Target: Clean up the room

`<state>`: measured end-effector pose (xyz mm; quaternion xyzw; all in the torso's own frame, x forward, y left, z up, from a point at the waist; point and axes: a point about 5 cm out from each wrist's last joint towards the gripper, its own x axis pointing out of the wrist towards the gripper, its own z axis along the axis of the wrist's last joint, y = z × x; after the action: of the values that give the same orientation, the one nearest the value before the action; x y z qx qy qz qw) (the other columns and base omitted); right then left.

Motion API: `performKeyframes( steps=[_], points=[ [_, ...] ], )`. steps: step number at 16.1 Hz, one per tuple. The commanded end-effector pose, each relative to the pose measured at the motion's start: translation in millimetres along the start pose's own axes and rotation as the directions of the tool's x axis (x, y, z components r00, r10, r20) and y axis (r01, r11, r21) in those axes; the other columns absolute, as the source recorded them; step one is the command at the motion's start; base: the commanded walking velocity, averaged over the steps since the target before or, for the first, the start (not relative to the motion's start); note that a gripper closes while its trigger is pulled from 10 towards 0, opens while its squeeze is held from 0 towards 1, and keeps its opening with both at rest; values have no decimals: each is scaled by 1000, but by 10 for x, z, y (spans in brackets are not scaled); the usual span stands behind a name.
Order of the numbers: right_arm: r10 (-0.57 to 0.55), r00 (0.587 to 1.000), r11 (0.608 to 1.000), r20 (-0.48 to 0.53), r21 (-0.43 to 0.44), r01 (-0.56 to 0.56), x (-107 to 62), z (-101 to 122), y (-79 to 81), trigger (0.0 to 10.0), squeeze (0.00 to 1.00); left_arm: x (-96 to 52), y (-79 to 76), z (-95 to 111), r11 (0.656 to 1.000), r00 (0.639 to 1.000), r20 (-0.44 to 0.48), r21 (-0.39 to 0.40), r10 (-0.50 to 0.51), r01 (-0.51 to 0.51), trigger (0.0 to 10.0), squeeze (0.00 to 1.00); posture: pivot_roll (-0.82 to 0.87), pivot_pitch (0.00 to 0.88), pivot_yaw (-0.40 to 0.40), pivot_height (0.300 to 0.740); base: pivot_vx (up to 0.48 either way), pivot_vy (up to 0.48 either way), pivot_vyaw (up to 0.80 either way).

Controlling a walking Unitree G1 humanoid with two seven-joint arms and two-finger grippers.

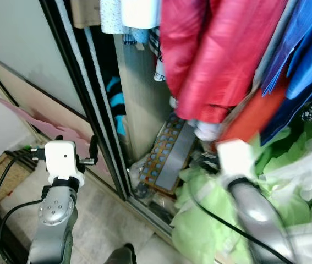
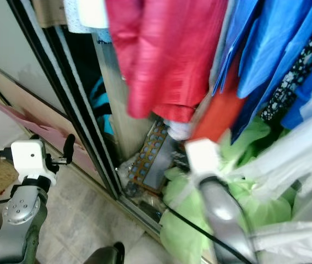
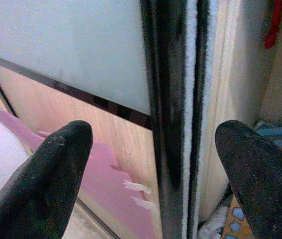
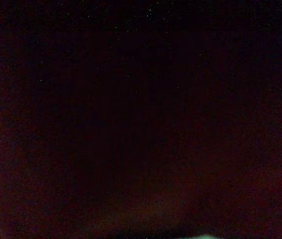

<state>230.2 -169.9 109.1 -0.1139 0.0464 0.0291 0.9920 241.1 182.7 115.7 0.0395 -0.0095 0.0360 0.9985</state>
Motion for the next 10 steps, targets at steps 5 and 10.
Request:
performKeyframes(
  steps=[5, 10],
  points=[
    [273, 925, 952, -263, 210, -221, -333, -252, 63, 10000, 0, 25, -14, -51, 999, 999, -19, 12, -31, 31, 10000, 0, -16, 33, -2, 740, 0, 0, 0],
    [433, 880, 890, -194, 247, -384, -147, -101, 218, 10000, 0, 53, -52, -53, 999, 999, -15, 20, -49, 49, 10000, 0, -2, 26, -14, 740, 0, 0, 109]
  ],
)
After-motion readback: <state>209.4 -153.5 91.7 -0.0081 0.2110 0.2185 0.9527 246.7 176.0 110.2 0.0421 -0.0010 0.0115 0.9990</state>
